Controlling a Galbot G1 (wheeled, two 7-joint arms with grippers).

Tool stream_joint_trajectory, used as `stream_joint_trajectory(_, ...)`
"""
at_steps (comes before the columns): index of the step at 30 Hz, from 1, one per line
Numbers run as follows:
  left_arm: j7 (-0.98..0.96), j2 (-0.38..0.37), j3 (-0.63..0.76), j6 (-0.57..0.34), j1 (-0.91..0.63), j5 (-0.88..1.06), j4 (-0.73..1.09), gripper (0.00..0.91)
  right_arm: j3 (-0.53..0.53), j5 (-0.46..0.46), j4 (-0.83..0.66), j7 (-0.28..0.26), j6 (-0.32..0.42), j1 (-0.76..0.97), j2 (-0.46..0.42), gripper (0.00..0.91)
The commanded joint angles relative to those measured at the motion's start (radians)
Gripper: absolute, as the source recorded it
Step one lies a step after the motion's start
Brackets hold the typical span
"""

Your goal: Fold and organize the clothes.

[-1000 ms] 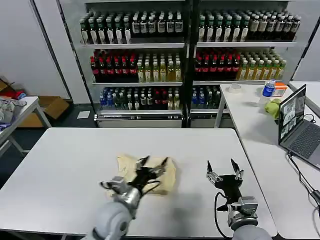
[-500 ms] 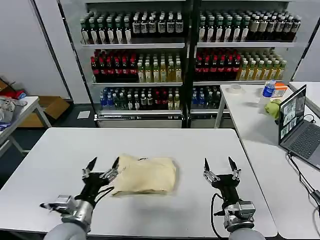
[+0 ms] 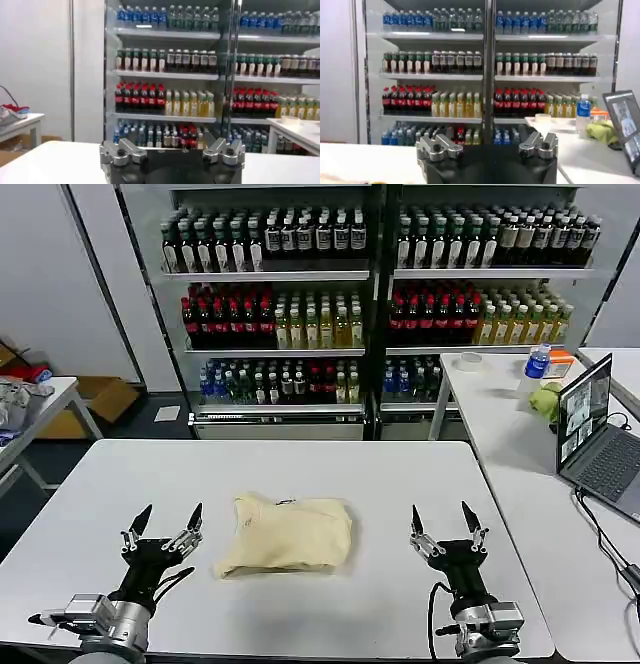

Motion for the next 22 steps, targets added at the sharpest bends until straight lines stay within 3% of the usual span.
stream_joint_trajectory(1, 0.000, 0.004, -0.034, 0.001, 0.041, 0.010, -0.035, 0.907, 0.020, -0.002, 0.053, -0.001, 0.000, -0.039, 0.002, 0.907)
stream_joint_trajectory(16, 0.009, 0.009, -0.013, 0.005, 0.036, -0.010, -0.035, 0.907, 0.045, -0.022, 0.085, 0.015, -0.032, -0.070, -0.002, 0.907)
stream_joint_trajectory(22, 0.013, 0.017, -0.012, 0.004, 0.036, -0.009, -0.036, 0.907, 0.053, -0.006, 0.085, 0.048, -0.062, -0.063, 0.007, 0.907)
